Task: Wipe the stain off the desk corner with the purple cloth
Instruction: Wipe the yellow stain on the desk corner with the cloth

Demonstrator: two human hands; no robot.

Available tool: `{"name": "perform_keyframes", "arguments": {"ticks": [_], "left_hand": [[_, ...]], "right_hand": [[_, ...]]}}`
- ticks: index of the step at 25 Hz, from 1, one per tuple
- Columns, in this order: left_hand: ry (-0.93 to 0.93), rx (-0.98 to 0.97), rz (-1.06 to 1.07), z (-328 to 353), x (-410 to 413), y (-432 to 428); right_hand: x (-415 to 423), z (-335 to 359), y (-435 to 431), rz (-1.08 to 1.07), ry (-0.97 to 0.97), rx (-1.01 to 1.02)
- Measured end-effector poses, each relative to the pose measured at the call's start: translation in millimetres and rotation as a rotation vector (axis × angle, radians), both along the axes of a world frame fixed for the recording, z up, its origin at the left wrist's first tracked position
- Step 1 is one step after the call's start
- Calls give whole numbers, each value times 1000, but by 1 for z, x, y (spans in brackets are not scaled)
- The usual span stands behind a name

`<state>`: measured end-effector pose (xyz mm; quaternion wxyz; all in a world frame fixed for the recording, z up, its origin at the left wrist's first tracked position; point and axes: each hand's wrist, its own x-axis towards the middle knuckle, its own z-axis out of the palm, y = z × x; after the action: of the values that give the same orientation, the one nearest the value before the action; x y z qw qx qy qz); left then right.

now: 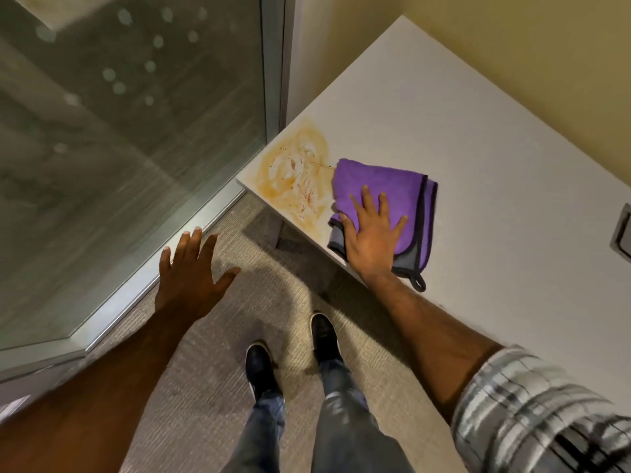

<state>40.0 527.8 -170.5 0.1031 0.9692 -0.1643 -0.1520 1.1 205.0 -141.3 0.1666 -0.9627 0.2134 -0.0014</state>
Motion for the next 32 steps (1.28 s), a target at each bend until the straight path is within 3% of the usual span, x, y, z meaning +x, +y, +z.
{"name": "perform_keyframes", "arguments": {"ticks": [4,6,14,17,19,21,25,28,32], "left_hand": [[-1,17,-41,1,-2,-5],[-12,33,-97,1,3,-8],[-44,32,-63,4,10,-3],[-68,43,-63,7,9,-6],[-57,41,-63,8,6,-10],[-47,43,-66,8,4,-13],[-55,40,-81,13,5,-17],[-67,46,-75,17,9,-14],[-81,71,-85,13,7,-4]], "right_hand": [[-67,-4,-4,393,-20,-79],[-95,-3,-28,455,-59,-63],[-14,-1,-19,42,-94,59],[-2,-1,9,188,-96,97],[-33,-2,18,391,-73,43],[-76,-5,9,448,-67,37],[-107,-1,-33,248,-110,110],[-61,0,-40,124,-80,62],[-12,-3,-13,133,-47,-17]]}}
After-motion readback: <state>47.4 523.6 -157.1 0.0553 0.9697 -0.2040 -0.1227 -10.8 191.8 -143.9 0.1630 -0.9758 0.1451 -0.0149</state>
